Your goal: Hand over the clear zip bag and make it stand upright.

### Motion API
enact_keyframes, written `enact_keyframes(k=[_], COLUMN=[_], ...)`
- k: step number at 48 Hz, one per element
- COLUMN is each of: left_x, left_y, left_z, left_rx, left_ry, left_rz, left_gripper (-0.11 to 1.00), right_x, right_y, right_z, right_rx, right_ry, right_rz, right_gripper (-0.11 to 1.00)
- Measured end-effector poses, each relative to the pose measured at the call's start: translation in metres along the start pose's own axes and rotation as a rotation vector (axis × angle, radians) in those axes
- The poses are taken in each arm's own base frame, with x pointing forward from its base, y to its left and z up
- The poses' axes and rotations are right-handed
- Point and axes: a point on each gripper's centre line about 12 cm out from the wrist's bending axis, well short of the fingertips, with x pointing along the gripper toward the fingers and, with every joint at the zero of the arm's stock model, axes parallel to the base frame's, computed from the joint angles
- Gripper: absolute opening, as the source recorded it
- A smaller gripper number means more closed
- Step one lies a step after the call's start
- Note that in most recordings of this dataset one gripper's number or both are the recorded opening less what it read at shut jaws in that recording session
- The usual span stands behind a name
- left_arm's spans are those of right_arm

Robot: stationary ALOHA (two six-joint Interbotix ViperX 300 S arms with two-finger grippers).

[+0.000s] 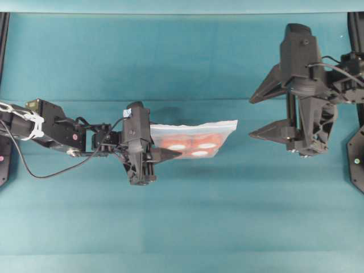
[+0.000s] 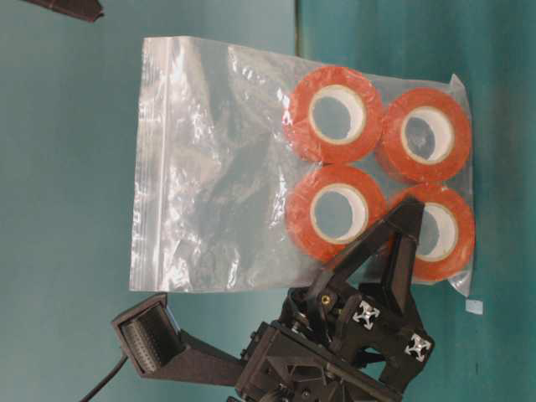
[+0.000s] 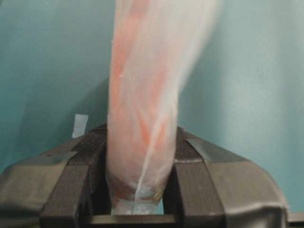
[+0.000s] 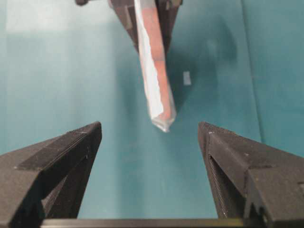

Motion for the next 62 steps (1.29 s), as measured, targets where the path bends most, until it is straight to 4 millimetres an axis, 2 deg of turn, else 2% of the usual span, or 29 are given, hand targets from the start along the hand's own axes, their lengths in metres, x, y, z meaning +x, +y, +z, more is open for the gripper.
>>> enact_keyframes(k=[62], left_x=[0.0008], left_y=[-0.0001], left_z=[0.0017], left_rx=[0.000], left_ry=[-0.005], left_rz=[0.000], left_gripper=[0.26], right_x=[0.0008], right_y=[-0.0015], right_z=[-0.0008], right_rx=[0.005], right_ry=[-0.072], right_rz=[-0.011], right_gripper=[0.87])
